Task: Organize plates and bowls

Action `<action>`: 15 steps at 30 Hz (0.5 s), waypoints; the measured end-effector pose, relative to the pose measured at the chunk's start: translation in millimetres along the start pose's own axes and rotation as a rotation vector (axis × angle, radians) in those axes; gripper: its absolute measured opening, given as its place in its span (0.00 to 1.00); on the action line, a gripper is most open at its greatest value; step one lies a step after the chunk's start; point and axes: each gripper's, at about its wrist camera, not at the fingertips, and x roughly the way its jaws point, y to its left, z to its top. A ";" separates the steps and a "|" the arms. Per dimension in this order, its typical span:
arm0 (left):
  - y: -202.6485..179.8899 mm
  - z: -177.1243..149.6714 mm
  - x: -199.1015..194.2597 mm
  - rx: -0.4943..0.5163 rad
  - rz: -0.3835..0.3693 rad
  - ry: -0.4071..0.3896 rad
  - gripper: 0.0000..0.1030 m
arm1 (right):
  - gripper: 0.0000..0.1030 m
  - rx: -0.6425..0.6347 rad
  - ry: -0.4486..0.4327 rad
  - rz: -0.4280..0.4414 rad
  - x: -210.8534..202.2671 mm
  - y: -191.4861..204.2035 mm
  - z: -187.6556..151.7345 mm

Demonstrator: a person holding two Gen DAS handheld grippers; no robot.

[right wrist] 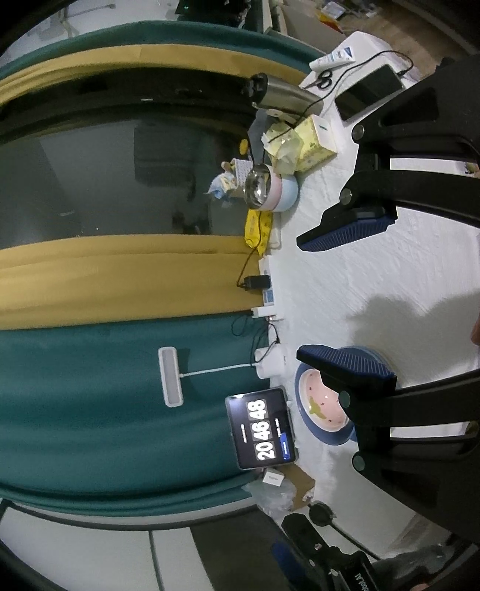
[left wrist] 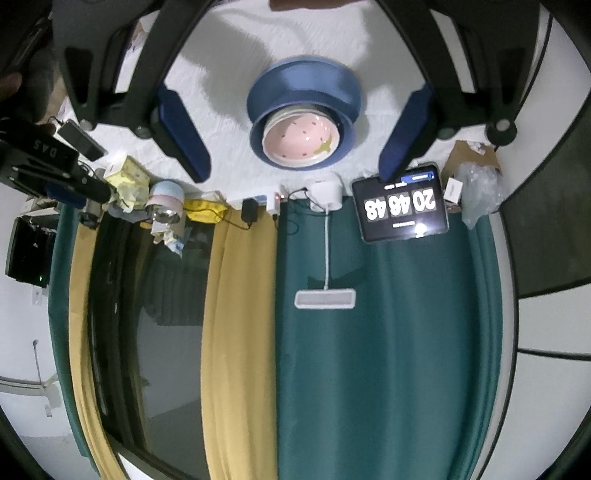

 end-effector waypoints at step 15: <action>-0.9 12.5 -15.8 -0.012 0.000 -0.033 0.91 | 0.55 -0.010 -0.038 0.001 -14.7 -0.7 8.0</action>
